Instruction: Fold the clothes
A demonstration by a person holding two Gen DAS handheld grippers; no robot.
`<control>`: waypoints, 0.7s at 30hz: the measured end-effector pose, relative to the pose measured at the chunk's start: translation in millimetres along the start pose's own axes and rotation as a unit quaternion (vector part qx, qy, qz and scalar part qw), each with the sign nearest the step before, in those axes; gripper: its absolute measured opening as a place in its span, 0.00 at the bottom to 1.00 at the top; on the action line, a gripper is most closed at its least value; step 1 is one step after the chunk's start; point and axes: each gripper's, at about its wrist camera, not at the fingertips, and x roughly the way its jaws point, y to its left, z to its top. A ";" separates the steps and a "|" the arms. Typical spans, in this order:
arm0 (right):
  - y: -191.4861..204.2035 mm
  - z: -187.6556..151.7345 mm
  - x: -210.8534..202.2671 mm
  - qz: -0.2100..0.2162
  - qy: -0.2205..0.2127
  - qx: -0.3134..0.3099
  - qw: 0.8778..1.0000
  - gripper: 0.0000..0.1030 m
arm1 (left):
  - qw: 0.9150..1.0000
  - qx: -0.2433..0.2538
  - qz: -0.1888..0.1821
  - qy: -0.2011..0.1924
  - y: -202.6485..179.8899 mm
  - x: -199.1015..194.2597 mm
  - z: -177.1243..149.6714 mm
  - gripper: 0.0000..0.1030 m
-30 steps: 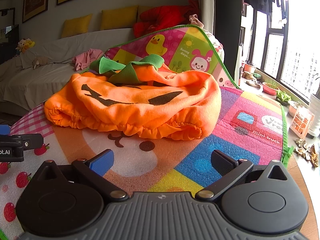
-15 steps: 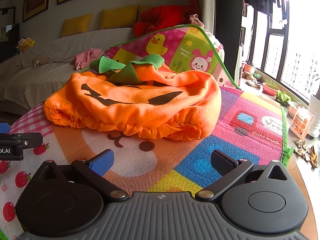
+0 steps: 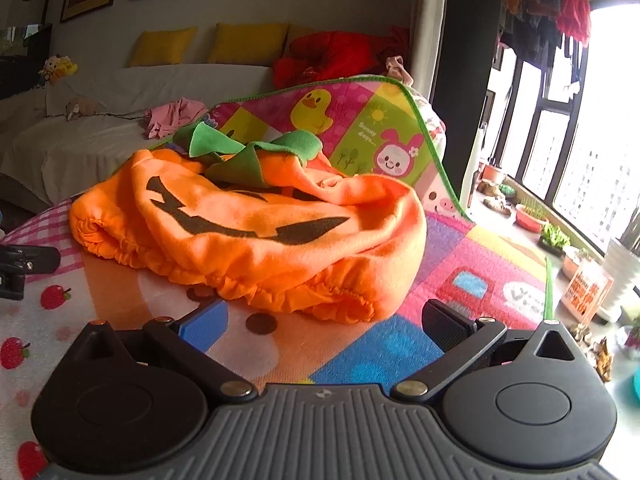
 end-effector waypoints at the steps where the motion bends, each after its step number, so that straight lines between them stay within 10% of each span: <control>1: 1.1 2.5 6.4 -0.005 0.000 -0.018 1.000 1.00 | 1.000 0.010 0.000 0.001 -2.1 5.8 3.4 1.00; 12: -21.4 7.4 100.3 -0.158 0.006 -0.182 0.971 1.00 | 0.995 0.050 0.085 0.019 2.6 90.9 41.0 1.00; 21: -84.6 34.2 49.2 -0.152 -0.024 -0.089 0.984 1.00 | 0.991 0.086 0.102 -0.033 26.3 29.5 63.0 1.00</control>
